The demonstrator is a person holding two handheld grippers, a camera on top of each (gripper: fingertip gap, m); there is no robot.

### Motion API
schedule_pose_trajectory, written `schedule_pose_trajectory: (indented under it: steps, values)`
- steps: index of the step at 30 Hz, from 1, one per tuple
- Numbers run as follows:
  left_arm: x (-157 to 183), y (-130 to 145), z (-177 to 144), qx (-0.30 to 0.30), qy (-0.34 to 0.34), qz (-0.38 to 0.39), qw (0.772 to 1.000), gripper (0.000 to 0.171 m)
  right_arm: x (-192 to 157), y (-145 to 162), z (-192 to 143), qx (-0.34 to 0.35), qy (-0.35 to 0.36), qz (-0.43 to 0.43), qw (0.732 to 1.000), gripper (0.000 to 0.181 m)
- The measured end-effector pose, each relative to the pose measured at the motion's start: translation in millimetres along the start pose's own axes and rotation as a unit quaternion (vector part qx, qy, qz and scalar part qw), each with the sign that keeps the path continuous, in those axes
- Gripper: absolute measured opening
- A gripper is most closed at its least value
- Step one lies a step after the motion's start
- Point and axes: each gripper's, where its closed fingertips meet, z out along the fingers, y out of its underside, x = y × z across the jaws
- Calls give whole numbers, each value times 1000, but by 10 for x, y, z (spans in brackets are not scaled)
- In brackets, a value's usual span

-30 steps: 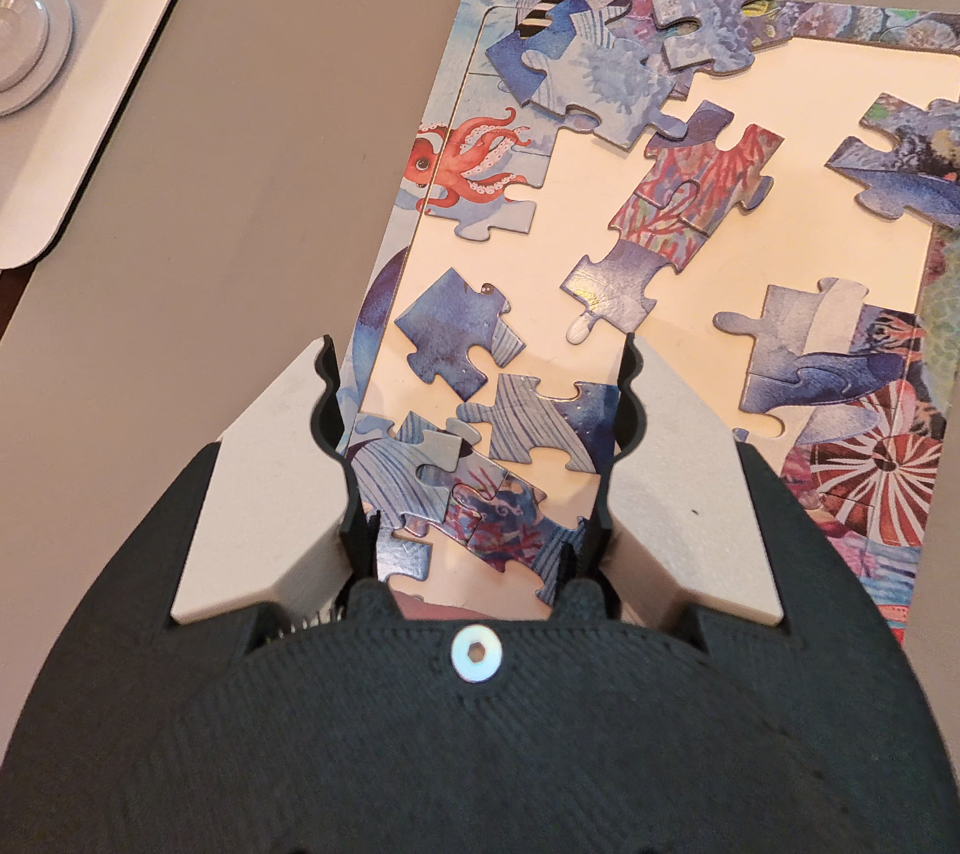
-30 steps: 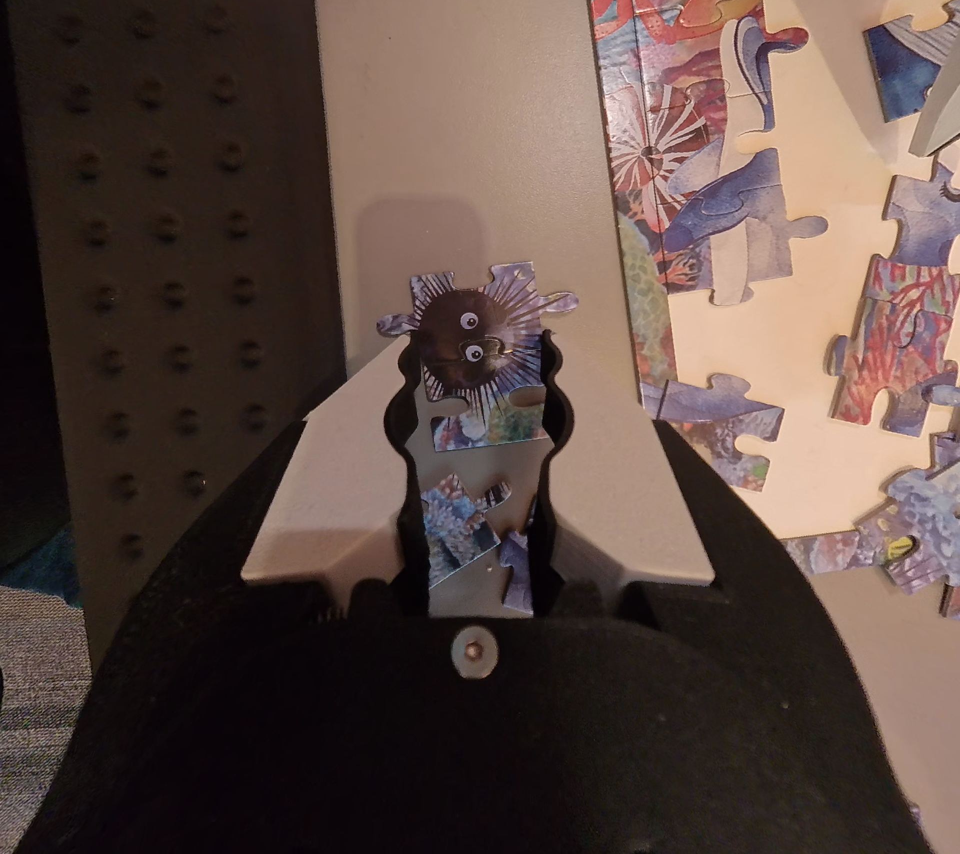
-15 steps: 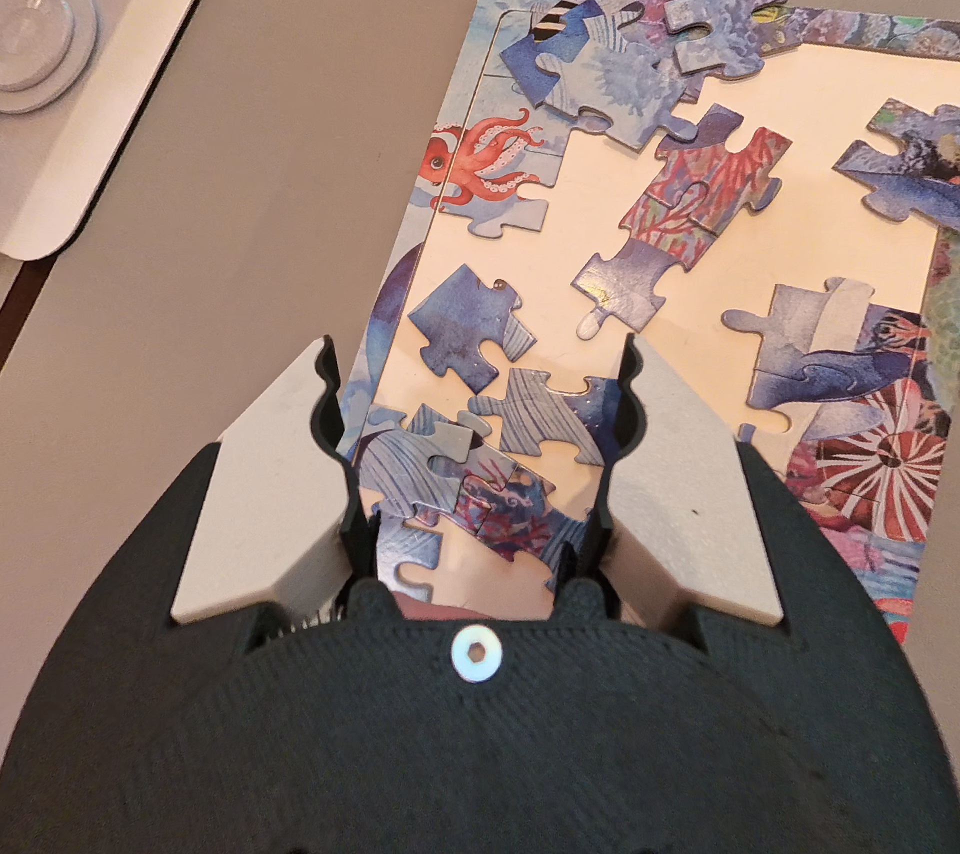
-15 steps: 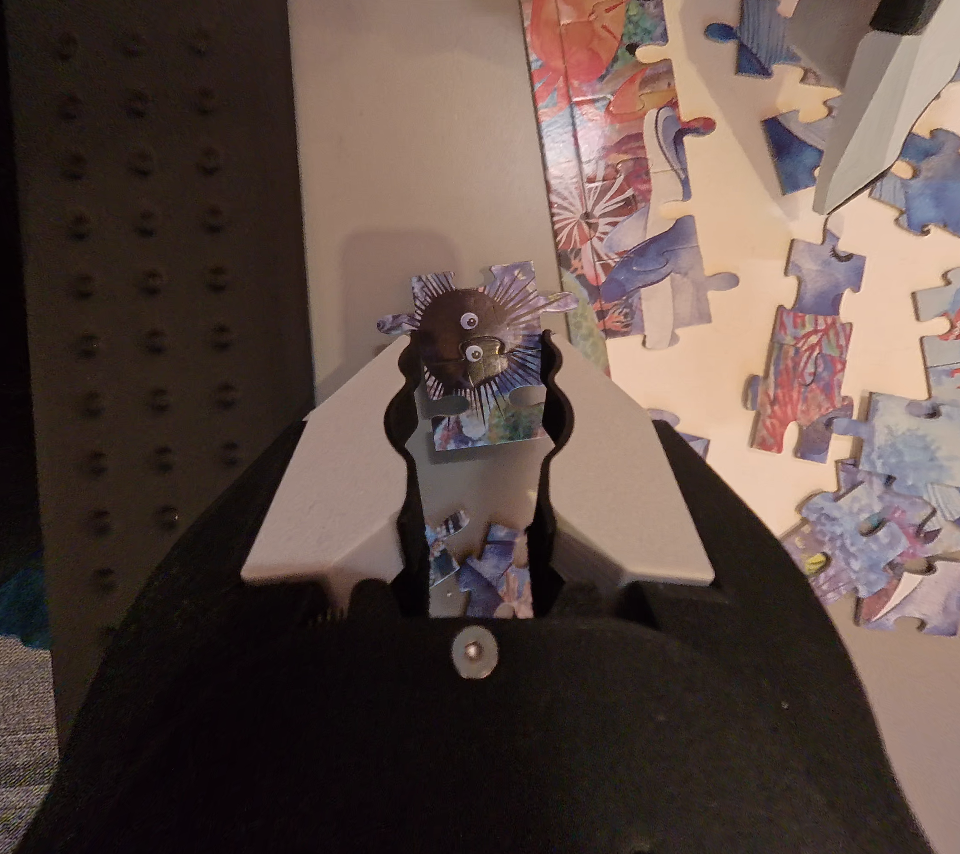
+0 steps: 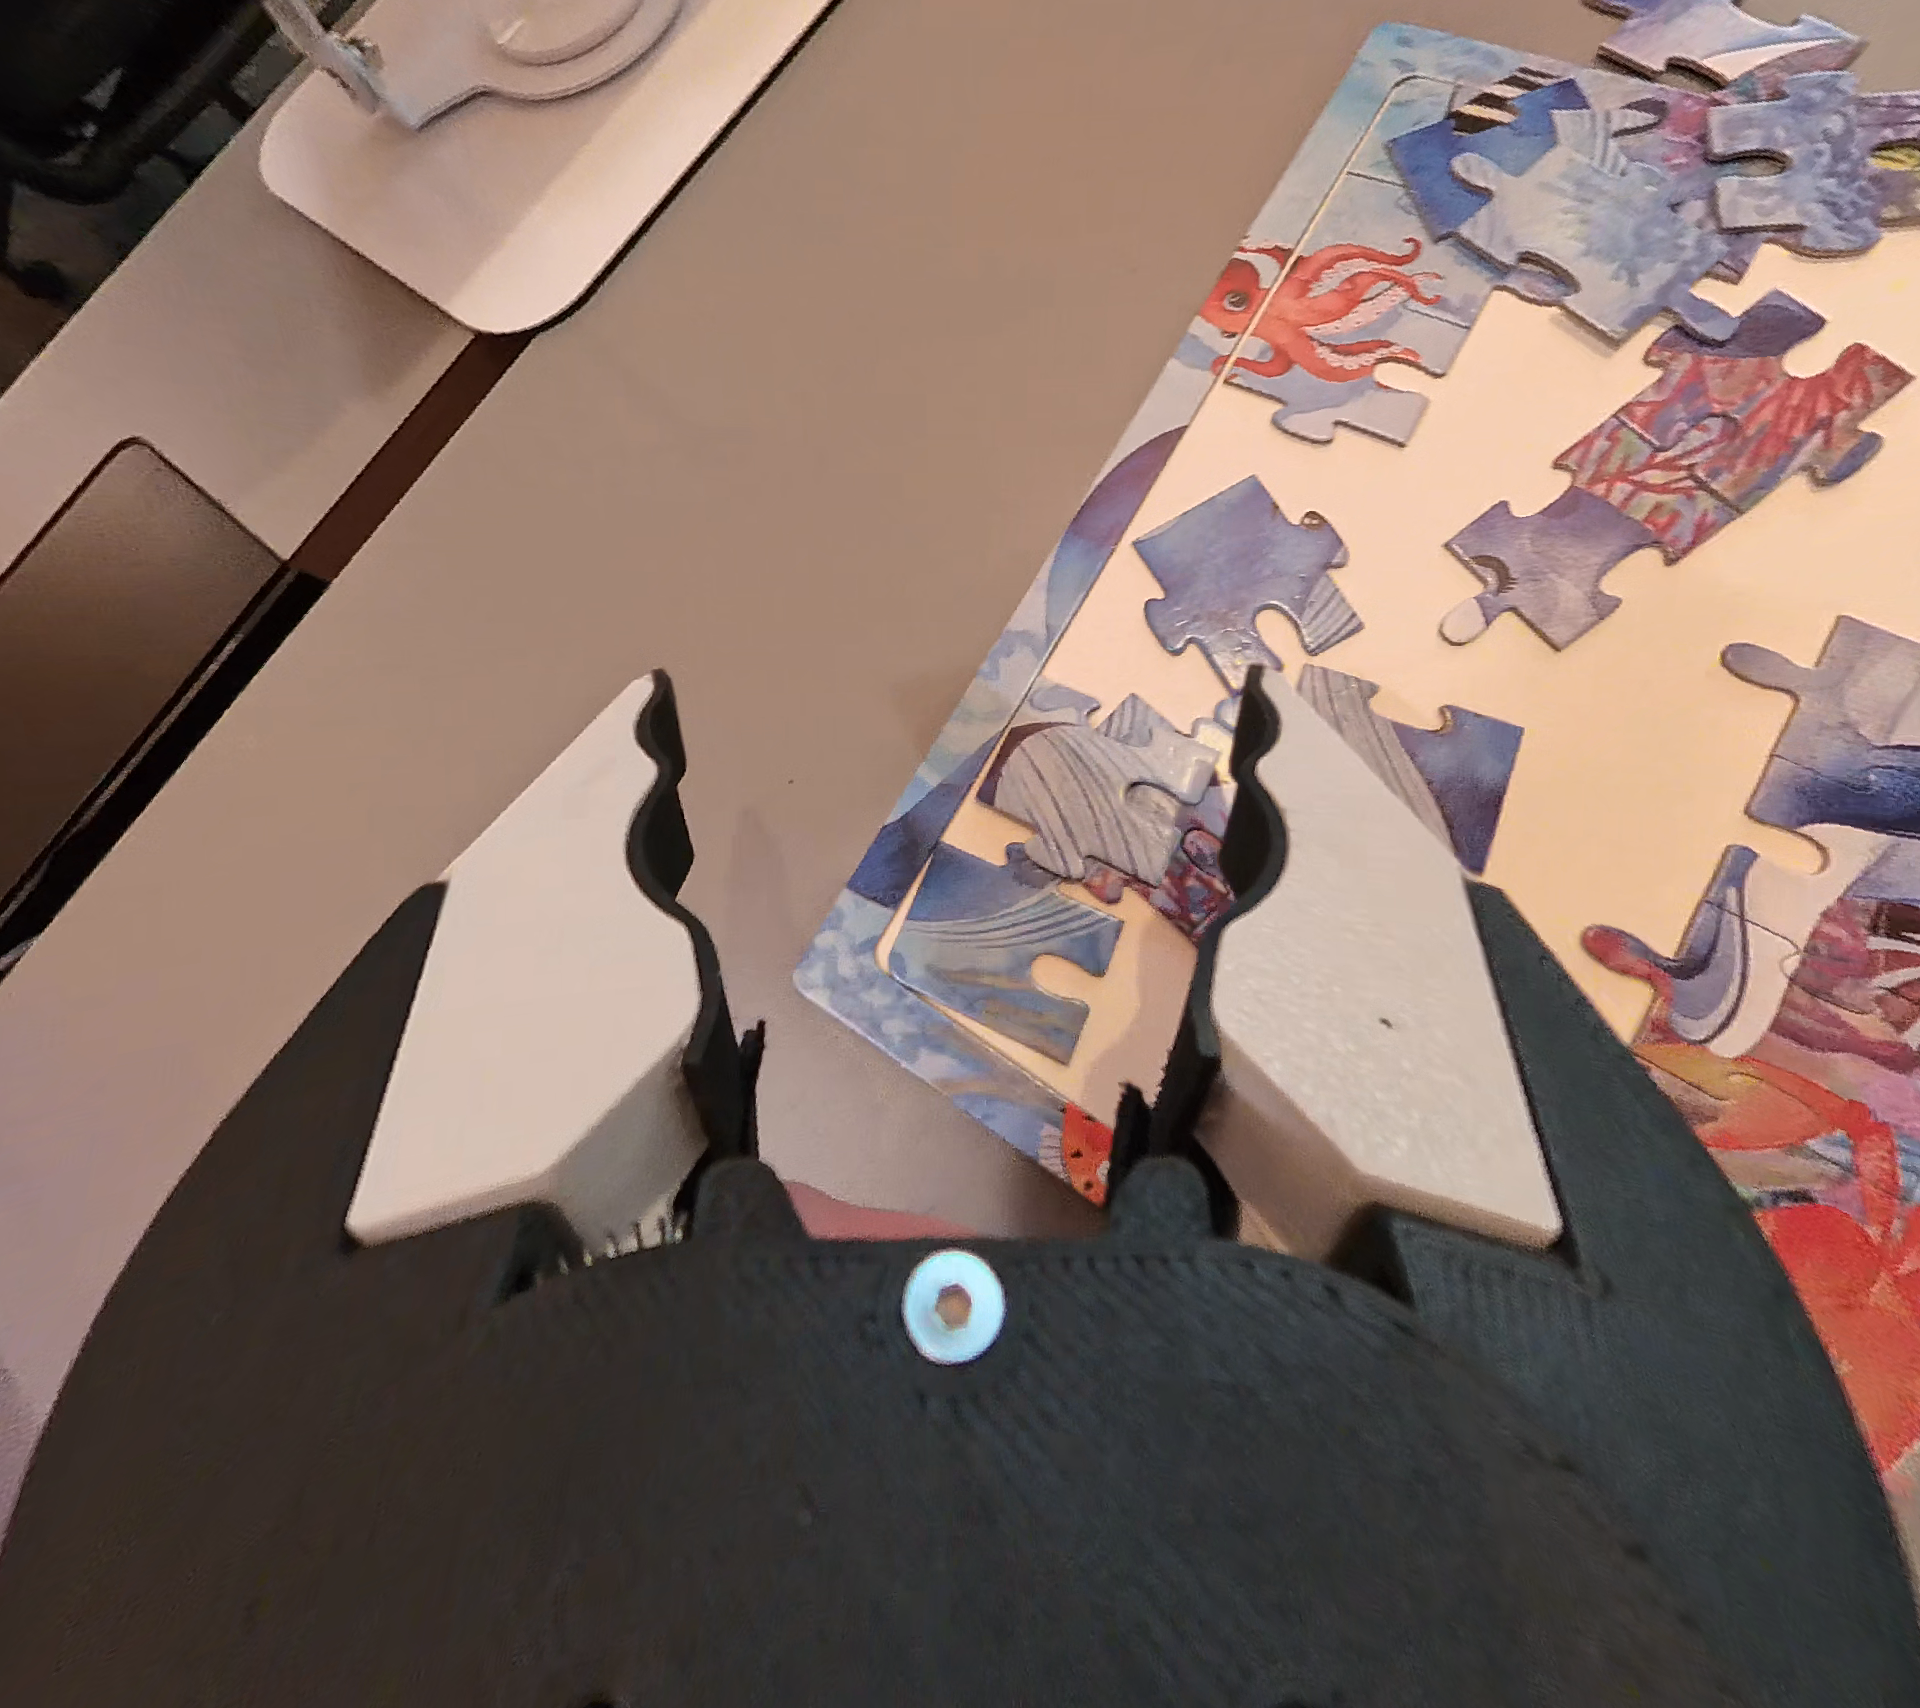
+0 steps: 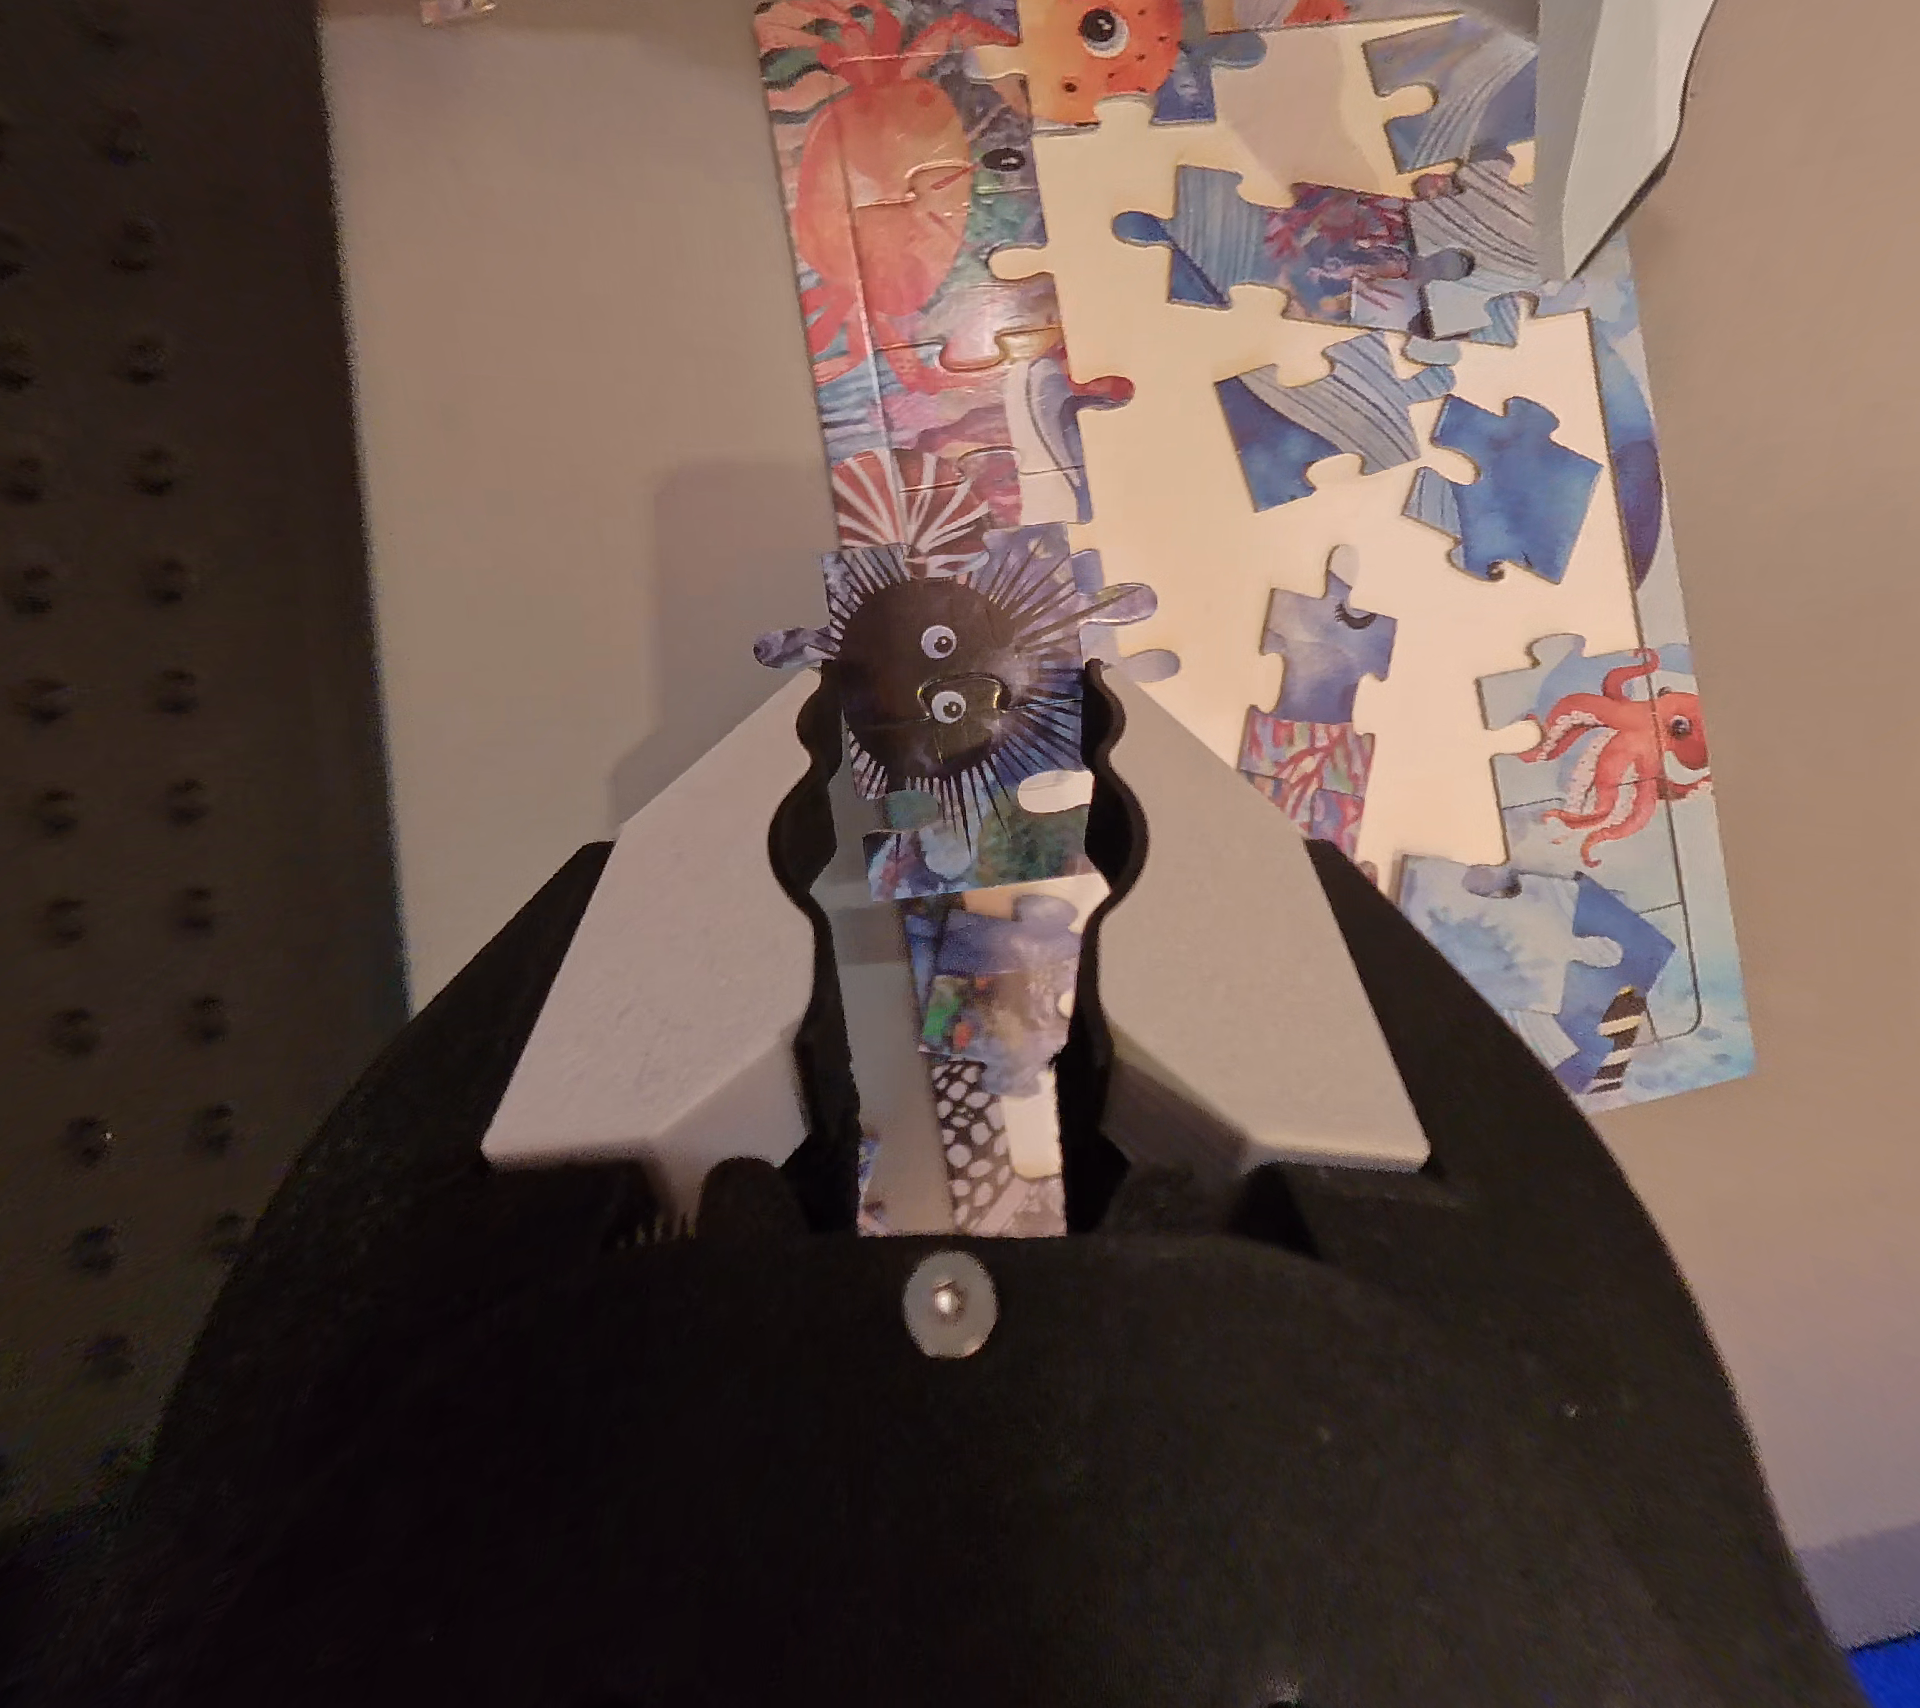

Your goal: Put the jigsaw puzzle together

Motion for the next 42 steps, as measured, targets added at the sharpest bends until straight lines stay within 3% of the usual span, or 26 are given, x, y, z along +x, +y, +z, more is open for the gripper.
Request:
schedule_pose_trajectory:
  steps: [10, 19, 23, 29, 32, 34, 38, 42]
  values:
    - [8, 8, -1, -3, 1, 1, 1000, 104, 87, -64, 345, -30, -52, 17, 998, 51]
    - [81, -11, 39, -4, 9, 8, 1000, 104, 785, 69, 252, -26, 34, 100, 994, 51]
    - [117, -17, 55, -6, 12, 12, 1000, 104, 882, 237, 397, -55, 52, 117, 990, 43]
    - [151, -14, 77, -8, 16, 16, 1000, 104, 855, 240, 415, -36, 32, 132, 990, 24]
    - [151, -16, 72, -8, 16, 17, 1000, 104, 851, 239, 407, -28, 31, 133, 990, 24]
    - [144, -16, 65, -7, 15, 16, 1000, 104, 868, 227, 376, -17, 32, 139, 990, 25]
    - [151, -12, 71, -9, 16, 16, 1000, 104, 911, 245, 346, -10, 32, 161, 986, 52]
    - [179, -5, 85, -13, 18, 22, 1000, 104, 885, 264, 406, -18, 31, 151, 988, 47]
